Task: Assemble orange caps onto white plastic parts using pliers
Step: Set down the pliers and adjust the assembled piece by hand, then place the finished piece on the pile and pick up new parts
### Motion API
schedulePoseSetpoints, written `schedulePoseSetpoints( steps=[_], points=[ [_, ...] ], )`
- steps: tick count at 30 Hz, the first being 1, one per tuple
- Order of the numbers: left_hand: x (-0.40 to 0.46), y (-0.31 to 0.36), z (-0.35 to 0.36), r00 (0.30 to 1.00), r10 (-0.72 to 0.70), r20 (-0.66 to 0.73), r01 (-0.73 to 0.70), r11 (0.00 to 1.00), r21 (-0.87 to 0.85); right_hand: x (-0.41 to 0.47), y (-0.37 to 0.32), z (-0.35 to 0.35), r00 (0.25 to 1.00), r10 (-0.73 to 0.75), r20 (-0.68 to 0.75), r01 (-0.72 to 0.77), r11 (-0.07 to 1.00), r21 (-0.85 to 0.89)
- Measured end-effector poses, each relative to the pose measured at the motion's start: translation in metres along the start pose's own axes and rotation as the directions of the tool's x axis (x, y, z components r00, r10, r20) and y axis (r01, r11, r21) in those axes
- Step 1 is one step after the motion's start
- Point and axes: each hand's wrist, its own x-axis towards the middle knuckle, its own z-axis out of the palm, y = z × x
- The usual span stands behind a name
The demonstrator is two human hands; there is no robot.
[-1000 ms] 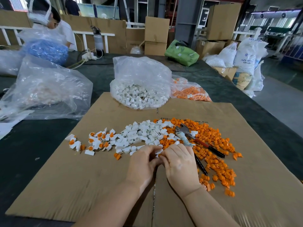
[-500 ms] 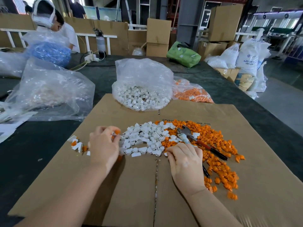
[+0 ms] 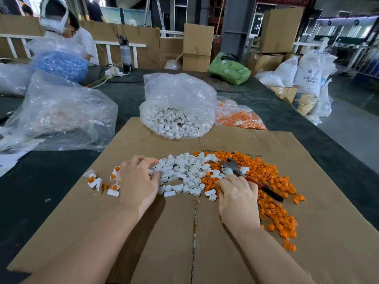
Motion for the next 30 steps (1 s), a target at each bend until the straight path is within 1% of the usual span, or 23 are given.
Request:
schedulePoseSetpoints(
  steps=[2, 3, 4, 6, 9, 12, 14, 18, 21, 22, 24, 27, 30],
  points=[
    [-0.006, 0.013, 0.004, 0.987, 0.125, 0.102, -0.112, 0.986, -0.122, 0.006, -0.002, 0.001, 1.0, 0.016, 0.01, -0.016, 1.0, -0.013],
    [-0.011, 0.019, 0.006, 0.969, 0.181, 0.17, -0.152, 0.974, -0.171, 0.009, -0.002, 0.002, 0.999, 0.026, 0.025, -0.025, 0.999, -0.032],
    [-0.015, 0.024, 0.009, 0.947, 0.228, 0.227, -0.183, 0.962, -0.202, 0.012, -0.003, 0.004, 0.998, 0.041, 0.056, -0.038, 0.997, -0.062],
    [-0.022, 0.032, 0.017, 0.911, 0.288, 0.295, -0.232, 0.95, -0.21, 0.016, -0.003, 0.006, 0.987, 0.07, 0.144, -0.05, 0.989, -0.137],
    [-0.029, 0.038, 0.027, 0.884, 0.299, 0.359, -0.249, 0.952, -0.178, 0.023, -0.001, 0.009, 0.962, 0.099, 0.253, -0.057, 0.984, -0.169],
    [-0.031, 0.04, 0.034, 0.891, 0.271, 0.364, -0.226, 0.961, -0.16, 0.026, 0.001, 0.008, 0.952, 0.123, 0.279, -0.076, 0.982, -0.173],
    [-0.031, 0.041, 0.037, 0.9, 0.261, 0.349, -0.218, 0.963, -0.159, 0.026, 0.001, 0.007, 0.96, 0.131, 0.248, -0.092, 0.982, -0.163],
    [-0.032, 0.043, 0.04, 0.911, 0.241, 0.335, -0.193, 0.966, -0.172, 0.019, -0.004, 0.005, 0.993, 0.115, 0.018, -0.115, 0.993, -0.007],
    [-0.034, 0.044, 0.043, 0.923, 0.247, 0.296, -0.202, 0.964, -0.176, 0.01, -0.014, 0.005, 0.99, 0.129, -0.063, -0.125, 0.99, 0.061],
    [-0.034, 0.045, 0.043, 0.925, 0.254, 0.284, -0.209, 0.962, -0.177, 0.007, -0.017, 0.006, 0.989, 0.127, -0.079, -0.124, 0.991, 0.048],
    [-0.036, 0.045, 0.042, 0.923, 0.275, 0.268, -0.23, 0.955, -0.186, 0.001, -0.02, 0.009, 0.991, 0.087, -0.101, -0.091, 0.995, -0.032],
    [-0.038, 0.044, 0.039, 0.924, 0.29, 0.25, -0.241, 0.948, -0.21, -0.001, -0.014, 0.011, 0.994, 0.032, -0.106, -0.046, 0.99, -0.136],
    [-0.039, 0.042, 0.038, 0.934, 0.275, 0.229, -0.225, 0.949, -0.223, 0.004, -0.004, 0.01, 0.993, 0.041, -0.111, -0.061, 0.982, -0.18]
  ],
)
